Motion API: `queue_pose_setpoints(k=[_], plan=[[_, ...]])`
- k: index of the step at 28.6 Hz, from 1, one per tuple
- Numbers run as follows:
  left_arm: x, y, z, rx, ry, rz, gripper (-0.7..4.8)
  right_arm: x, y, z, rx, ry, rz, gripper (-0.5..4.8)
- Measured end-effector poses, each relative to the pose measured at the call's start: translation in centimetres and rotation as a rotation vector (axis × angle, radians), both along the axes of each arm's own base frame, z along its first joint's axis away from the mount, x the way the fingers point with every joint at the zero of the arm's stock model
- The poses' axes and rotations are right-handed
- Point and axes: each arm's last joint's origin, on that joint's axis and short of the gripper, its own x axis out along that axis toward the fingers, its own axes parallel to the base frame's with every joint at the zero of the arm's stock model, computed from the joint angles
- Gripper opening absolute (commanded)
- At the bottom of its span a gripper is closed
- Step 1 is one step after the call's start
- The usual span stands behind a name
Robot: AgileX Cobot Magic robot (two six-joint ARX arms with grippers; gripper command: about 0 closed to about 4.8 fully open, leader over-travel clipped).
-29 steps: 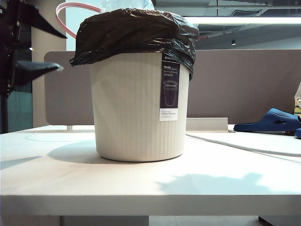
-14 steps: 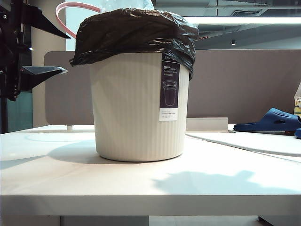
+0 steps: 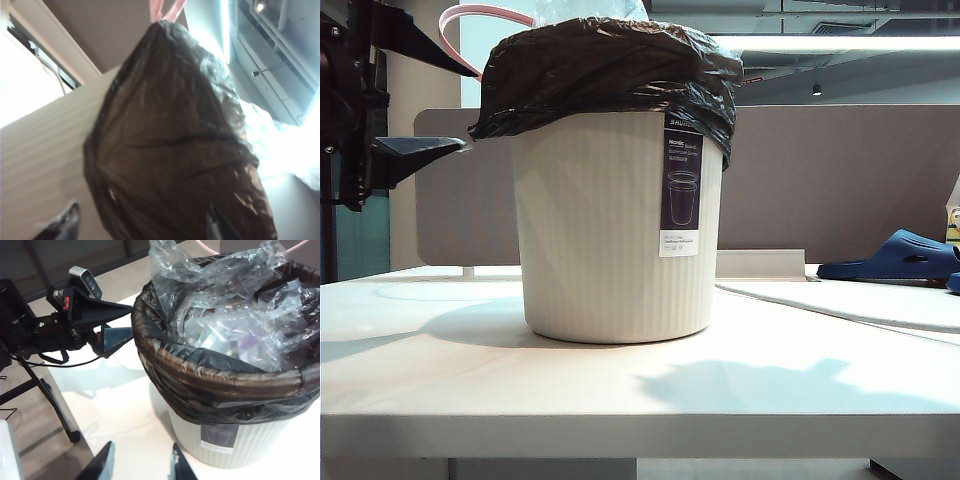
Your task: Open the ring lid of the trash can, pull out the black garbage bag inside, and place it on the table.
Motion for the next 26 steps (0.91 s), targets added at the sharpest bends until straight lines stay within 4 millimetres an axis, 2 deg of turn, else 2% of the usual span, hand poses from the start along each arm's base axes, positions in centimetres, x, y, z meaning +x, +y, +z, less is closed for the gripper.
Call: queue_pose_setpoints(k=[13,26], plan=[[-0.1,-0.5,0.6,-0.007,-0.044,-0.016,3.18,0.1,0.1,0.0,0.0,0.001,0.001,1.43],[0.3,-1.4,-0.4,0.006,-0.041,-0.025,3.17,0.2,0.1,-0.1,0.002,0.002,0.0,1.43]])
